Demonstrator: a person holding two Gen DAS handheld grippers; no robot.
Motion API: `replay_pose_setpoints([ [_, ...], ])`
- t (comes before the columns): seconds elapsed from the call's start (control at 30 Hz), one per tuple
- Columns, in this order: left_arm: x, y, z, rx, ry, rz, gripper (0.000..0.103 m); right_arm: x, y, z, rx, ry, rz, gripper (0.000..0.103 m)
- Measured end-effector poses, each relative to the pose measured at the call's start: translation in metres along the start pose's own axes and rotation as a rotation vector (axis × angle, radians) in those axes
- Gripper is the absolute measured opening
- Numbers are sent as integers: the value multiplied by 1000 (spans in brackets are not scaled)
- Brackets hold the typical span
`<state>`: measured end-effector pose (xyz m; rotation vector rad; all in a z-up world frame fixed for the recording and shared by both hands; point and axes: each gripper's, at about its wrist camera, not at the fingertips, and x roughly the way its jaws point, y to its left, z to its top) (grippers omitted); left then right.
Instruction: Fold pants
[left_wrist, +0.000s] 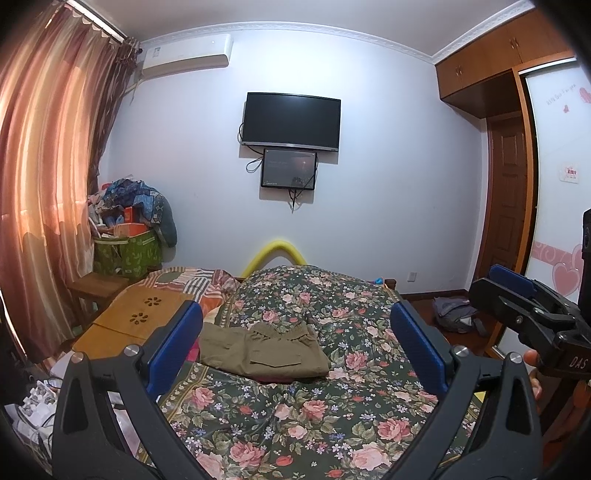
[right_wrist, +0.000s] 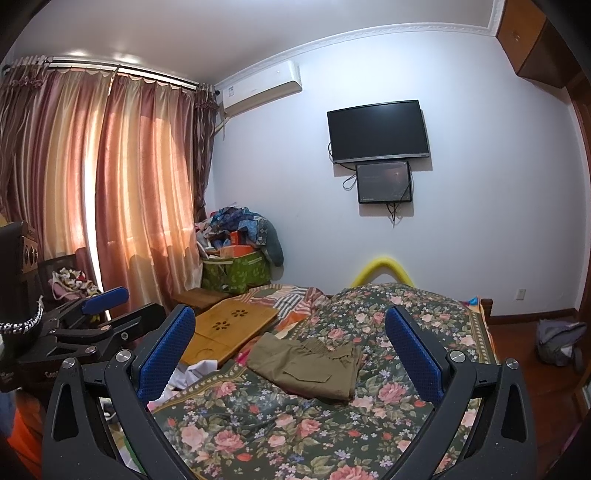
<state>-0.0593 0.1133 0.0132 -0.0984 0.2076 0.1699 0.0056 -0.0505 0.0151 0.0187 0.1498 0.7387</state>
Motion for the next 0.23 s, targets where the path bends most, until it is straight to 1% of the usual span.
replay_pose_setpoints([
  [0.23,1,1,-1,0,0,6,103,2,0,0,-1,2,-1,102],
])
